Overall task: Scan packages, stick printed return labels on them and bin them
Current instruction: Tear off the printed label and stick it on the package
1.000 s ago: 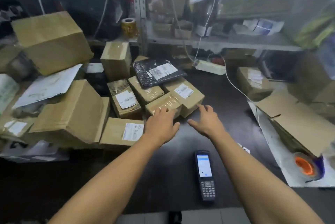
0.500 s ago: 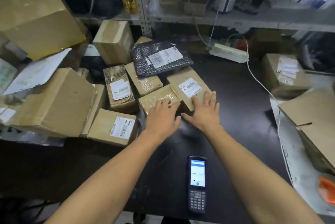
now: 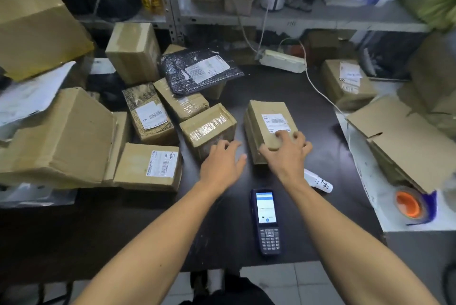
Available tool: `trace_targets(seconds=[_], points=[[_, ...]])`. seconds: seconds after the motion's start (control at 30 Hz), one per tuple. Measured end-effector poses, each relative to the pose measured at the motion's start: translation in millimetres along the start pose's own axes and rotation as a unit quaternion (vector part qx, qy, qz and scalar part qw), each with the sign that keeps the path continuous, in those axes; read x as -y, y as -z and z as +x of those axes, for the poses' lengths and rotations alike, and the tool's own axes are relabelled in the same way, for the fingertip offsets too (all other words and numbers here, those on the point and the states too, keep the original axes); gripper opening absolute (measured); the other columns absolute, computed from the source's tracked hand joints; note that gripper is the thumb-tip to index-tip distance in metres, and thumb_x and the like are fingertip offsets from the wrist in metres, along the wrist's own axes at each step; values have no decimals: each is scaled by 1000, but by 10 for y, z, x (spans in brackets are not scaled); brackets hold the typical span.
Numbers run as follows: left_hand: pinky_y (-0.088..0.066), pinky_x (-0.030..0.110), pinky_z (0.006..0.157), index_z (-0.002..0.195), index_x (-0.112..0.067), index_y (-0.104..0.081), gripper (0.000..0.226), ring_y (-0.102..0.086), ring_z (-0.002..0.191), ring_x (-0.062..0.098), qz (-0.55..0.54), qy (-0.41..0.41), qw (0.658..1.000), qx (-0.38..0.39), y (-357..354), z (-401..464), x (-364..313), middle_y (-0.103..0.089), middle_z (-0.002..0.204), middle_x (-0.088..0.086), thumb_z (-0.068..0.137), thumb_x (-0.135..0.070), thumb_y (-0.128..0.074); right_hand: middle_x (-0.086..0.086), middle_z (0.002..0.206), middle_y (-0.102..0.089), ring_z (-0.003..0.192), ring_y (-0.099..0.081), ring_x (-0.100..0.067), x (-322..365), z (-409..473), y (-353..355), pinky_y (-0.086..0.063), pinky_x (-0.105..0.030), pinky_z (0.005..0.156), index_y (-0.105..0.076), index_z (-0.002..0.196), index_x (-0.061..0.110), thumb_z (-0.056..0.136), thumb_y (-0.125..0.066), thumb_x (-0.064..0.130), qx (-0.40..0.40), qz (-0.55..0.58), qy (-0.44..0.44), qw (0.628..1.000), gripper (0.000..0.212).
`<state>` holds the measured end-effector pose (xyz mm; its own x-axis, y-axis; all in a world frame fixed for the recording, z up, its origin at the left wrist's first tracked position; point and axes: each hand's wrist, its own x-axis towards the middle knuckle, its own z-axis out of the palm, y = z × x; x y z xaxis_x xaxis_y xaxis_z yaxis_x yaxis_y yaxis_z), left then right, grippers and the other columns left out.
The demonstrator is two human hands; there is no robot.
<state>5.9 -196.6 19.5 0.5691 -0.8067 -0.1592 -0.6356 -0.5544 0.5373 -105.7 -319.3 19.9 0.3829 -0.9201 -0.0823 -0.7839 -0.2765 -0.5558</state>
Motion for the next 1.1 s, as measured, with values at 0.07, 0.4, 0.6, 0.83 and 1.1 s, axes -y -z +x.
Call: trace_targets(seconds=[0.07,0.4,0.6,0.83,1.1], points=[[-40,39,107,141,-23,-49,49,-45,131,29,-116,60,991,11,-46,-9,-24,-49,141,8,99,-49,-46,-14,143,-31,125,-22,-33,28,-162,58,-26,-37,106,-57,125,24,78,-70,43,-26,31,-5,999,52],[-45,54,98,150,-46,-12,87,-59,118,20,-518,213,815,148,-231,-440,0,-51,142,-10,84,-59,-67,-9,141,-32,126,-22,-31,82,-1214,-41,-28,-35,107,-53,130,29,78,-69,51,0,44,-17,999,59],[-56,44,86,148,-50,-18,86,-63,111,19,-522,184,827,96,-311,-633,95,-56,138,-4,79,-48,-69,-3,146,-30,135,-21,-25,-173,-1534,-22,-30,-34,109,-47,139,33,83,-59,61,40,40,50,997,64],[-43,48,109,152,-48,-18,94,-50,130,20,-460,117,878,62,-357,-797,91,-47,148,-3,73,-60,-67,-12,152,-31,138,-28,-32,-756,-1565,-11,-31,-44,109,-22,153,14,97,-49,37,60,30,-73,995,66],[-41,44,112,154,-45,-16,104,-50,131,11,-463,126,877,-2,-486,-1011,-74,-48,148,-10,67,-66,-71,-10,132,-35,129,-29,-32,-825,-1526,-246,-41,-47,98,-18,147,14,73,-72,63,185,-20,-78,979,104]])
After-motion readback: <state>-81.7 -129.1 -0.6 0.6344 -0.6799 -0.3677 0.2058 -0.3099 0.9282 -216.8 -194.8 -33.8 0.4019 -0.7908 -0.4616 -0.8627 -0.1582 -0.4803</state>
